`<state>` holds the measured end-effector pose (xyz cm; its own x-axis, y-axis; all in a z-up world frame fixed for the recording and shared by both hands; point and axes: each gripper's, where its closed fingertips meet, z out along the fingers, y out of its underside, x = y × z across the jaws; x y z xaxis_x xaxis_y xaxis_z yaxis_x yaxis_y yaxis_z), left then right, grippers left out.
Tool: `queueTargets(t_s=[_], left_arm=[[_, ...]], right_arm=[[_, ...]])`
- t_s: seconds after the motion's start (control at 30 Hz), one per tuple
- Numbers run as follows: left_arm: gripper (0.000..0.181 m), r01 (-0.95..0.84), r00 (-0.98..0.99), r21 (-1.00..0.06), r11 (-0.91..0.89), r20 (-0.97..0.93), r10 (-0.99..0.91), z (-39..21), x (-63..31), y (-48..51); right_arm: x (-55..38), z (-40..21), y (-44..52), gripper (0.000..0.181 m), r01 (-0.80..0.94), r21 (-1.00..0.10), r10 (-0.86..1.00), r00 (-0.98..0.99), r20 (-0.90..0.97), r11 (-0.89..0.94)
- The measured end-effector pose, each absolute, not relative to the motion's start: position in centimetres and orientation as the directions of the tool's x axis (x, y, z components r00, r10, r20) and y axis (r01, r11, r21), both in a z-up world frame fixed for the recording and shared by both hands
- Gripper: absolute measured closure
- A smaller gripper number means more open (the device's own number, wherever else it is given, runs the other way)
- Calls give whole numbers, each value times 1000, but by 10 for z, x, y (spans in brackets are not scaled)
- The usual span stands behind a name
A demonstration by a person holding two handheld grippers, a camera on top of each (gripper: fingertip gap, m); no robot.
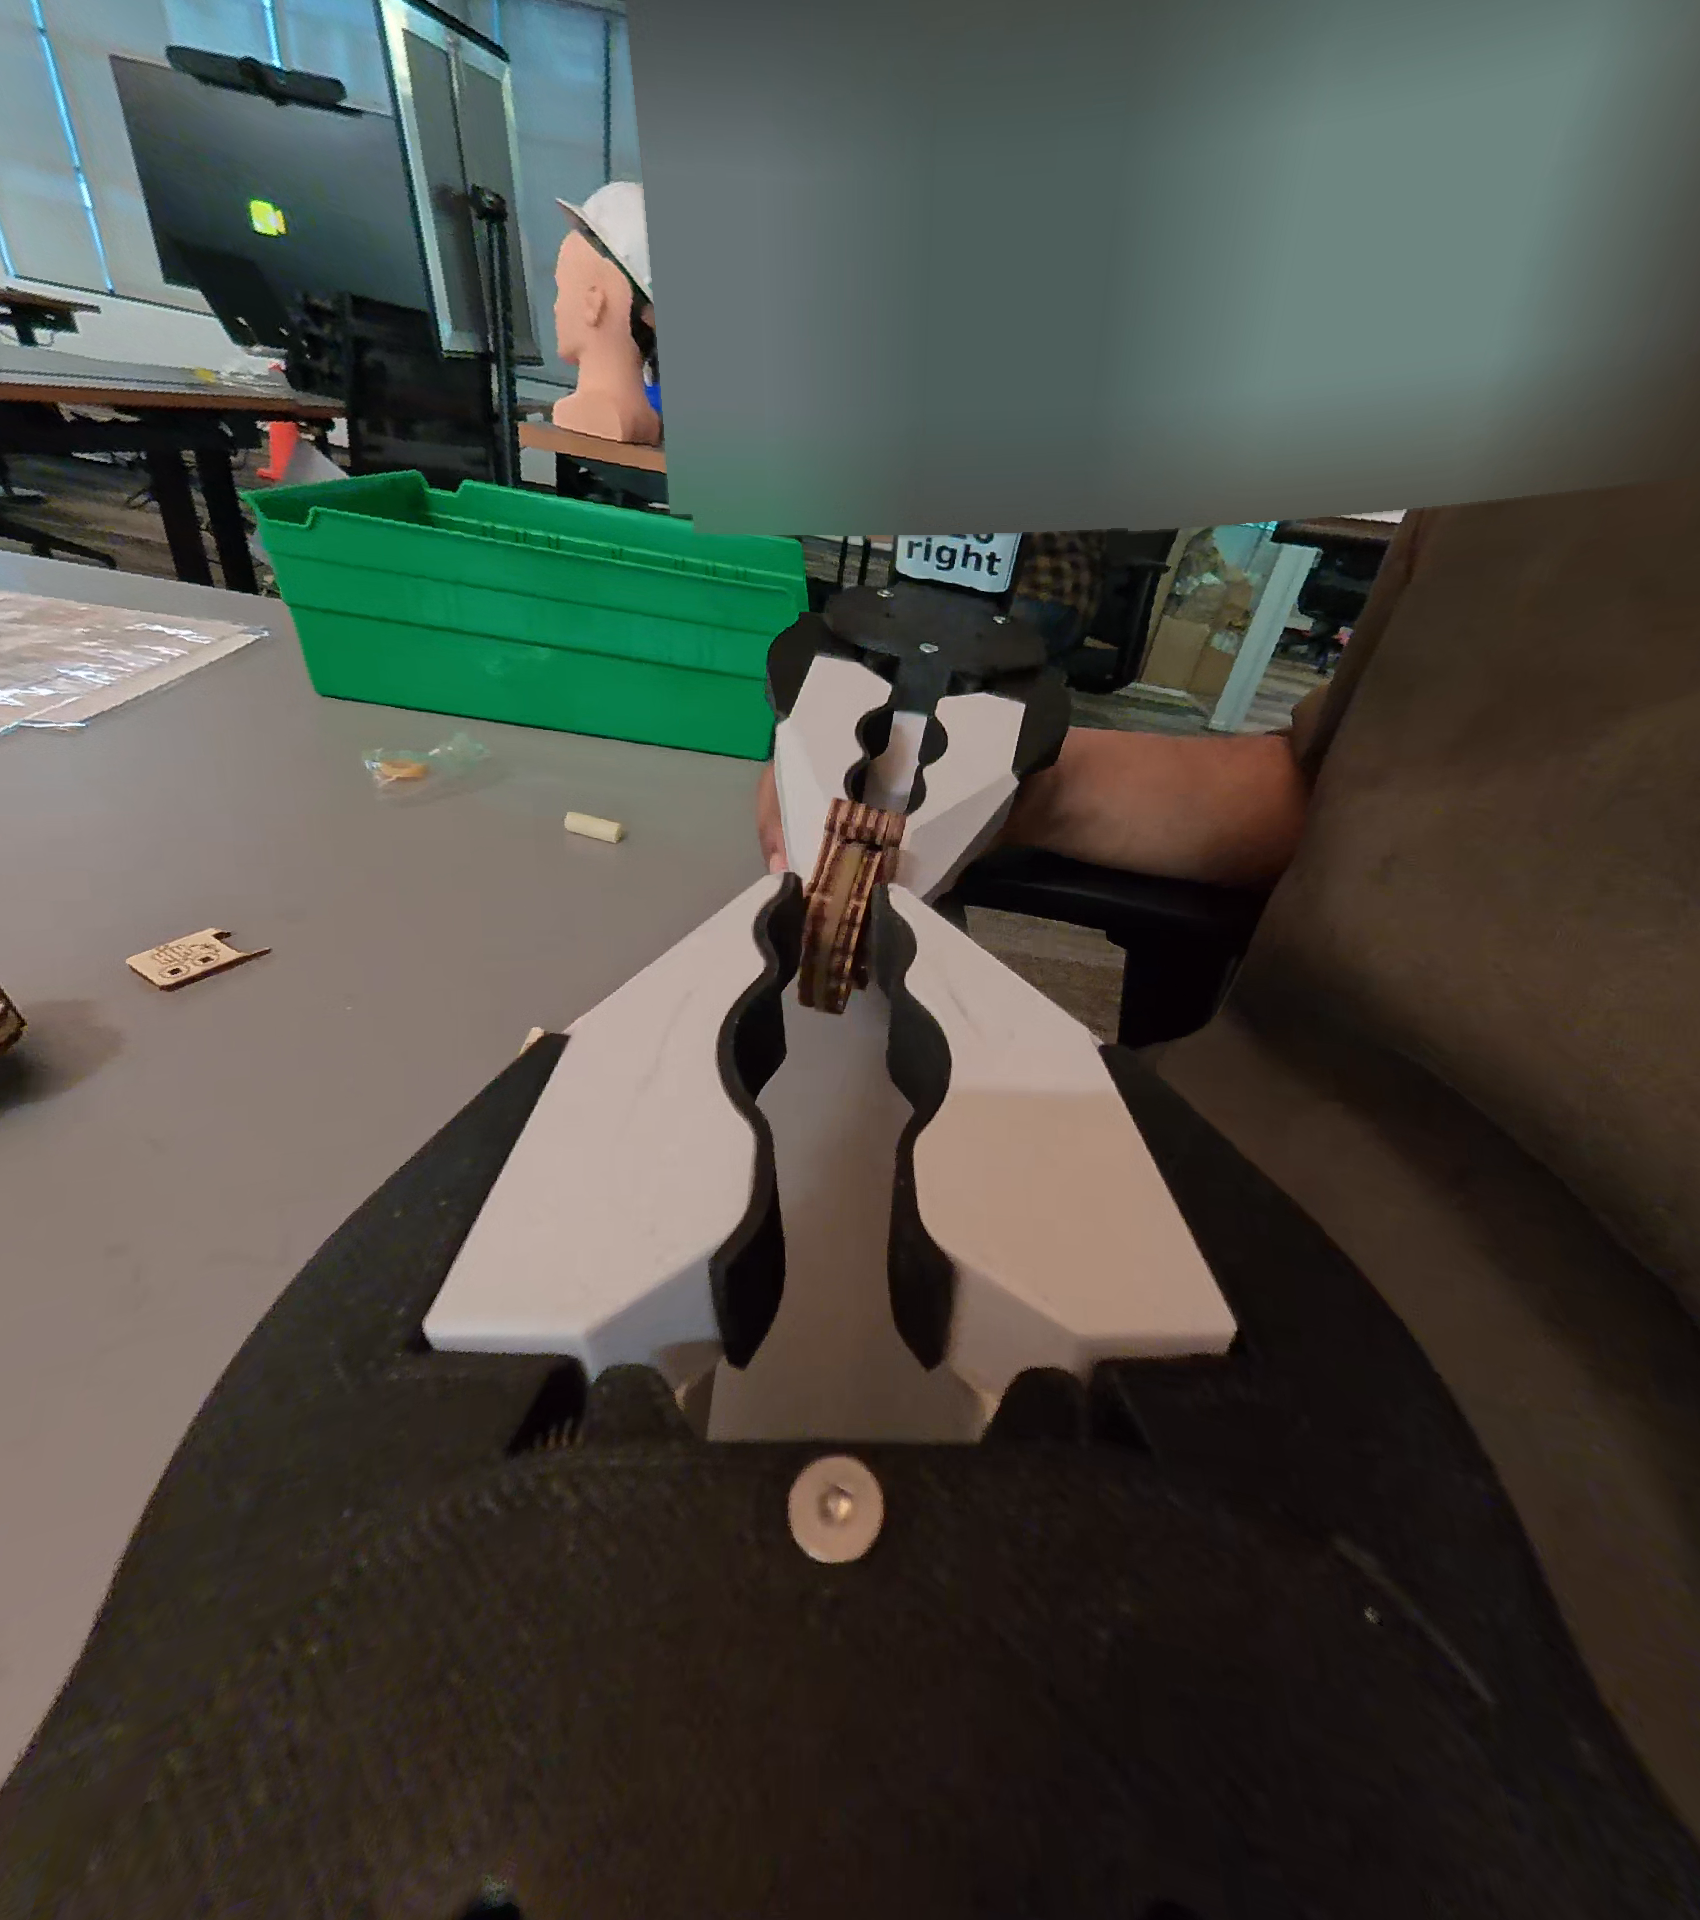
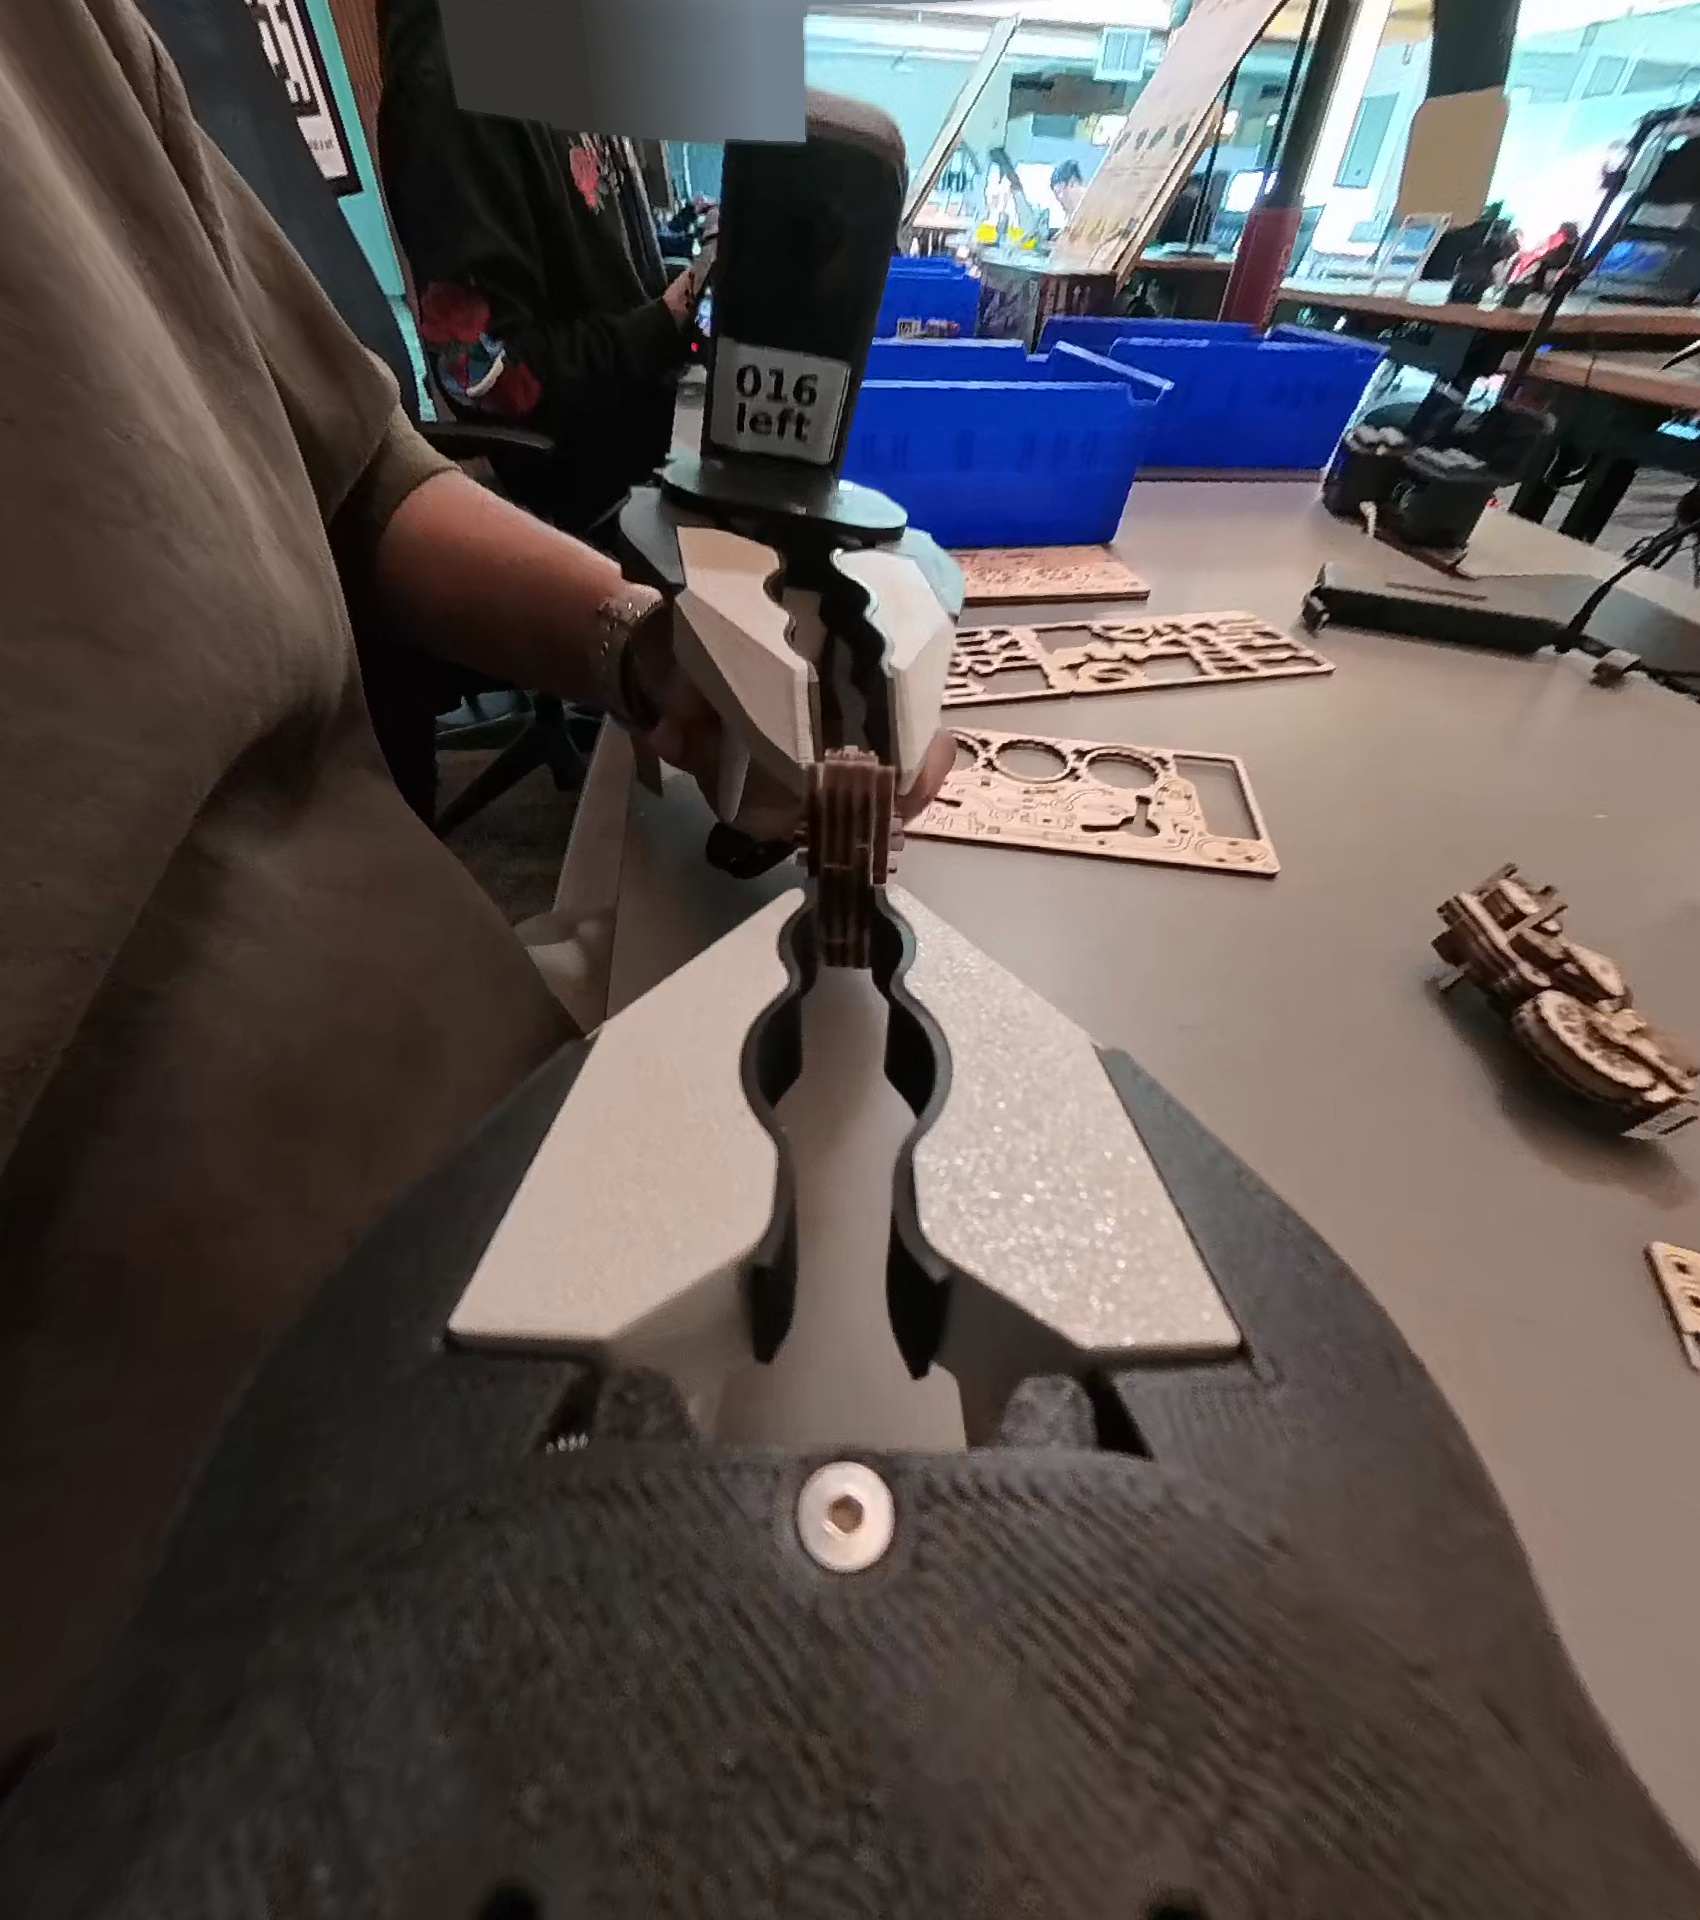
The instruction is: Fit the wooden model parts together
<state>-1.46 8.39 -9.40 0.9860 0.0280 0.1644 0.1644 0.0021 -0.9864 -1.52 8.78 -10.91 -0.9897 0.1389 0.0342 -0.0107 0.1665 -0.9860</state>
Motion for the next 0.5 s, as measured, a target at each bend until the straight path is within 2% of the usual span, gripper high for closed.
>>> queueTargets(t_s=[0.5], left_arm=[[173, 182, 983, -983, 27, 183, 11, -89, -15, 81]], right_arm=[[-15, -97, 91, 175, -36, -993, 147, -988, 52, 112]])
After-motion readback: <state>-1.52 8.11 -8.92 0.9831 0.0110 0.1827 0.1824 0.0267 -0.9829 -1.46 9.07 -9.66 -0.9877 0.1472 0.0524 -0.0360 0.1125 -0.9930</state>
